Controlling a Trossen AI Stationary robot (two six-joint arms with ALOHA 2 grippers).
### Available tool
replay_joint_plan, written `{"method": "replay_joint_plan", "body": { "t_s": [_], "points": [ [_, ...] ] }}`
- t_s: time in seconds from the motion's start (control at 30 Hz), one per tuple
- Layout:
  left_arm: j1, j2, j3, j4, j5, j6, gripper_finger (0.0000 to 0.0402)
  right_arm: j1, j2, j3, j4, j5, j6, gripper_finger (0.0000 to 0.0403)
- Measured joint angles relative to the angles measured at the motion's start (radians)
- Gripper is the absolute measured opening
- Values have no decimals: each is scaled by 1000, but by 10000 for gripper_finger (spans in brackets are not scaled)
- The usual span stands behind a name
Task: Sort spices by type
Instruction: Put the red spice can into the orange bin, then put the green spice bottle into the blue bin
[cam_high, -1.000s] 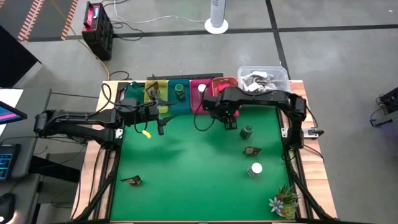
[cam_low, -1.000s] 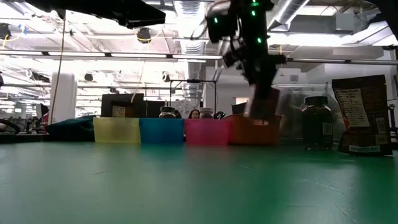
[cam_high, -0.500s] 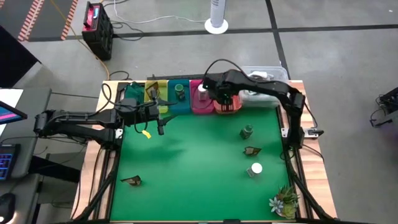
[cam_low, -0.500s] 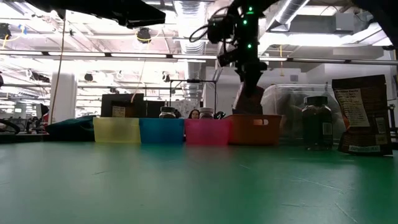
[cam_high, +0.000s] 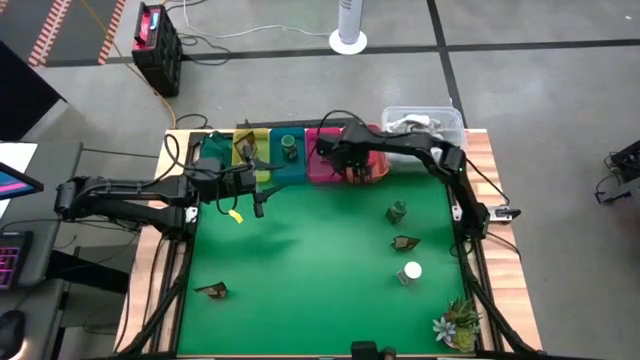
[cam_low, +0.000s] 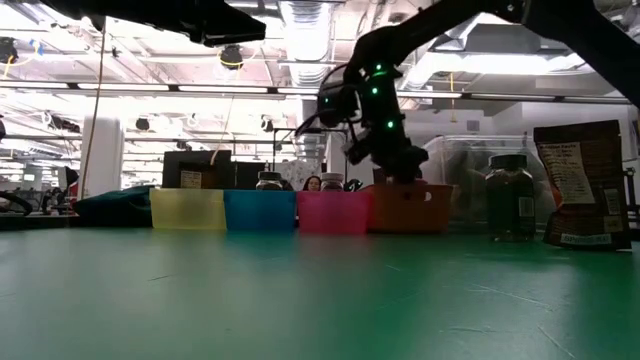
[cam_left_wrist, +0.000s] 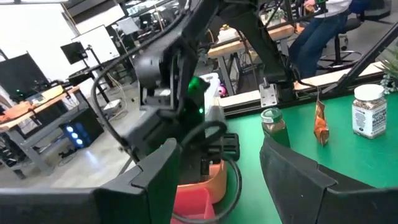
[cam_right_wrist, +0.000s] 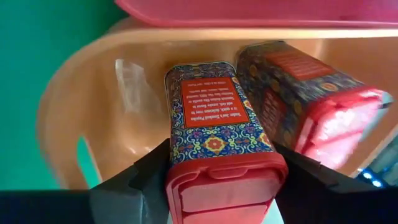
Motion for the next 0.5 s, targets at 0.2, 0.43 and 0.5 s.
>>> {"method": "replay_joint_plan", "body": {
  "t_s": [0.2,0.43,0.5],
  "points": [
    [0,0,0,3,0,14,210,-6,8,0,17,0,7,279],
    [-1,-21,0,-9,2,34,210,4,-45,0,-15,0,42,308],
    [-1,-27,0,-19,2,33,210,14,-85,0,-20,-3,71,311]
  ]
}}
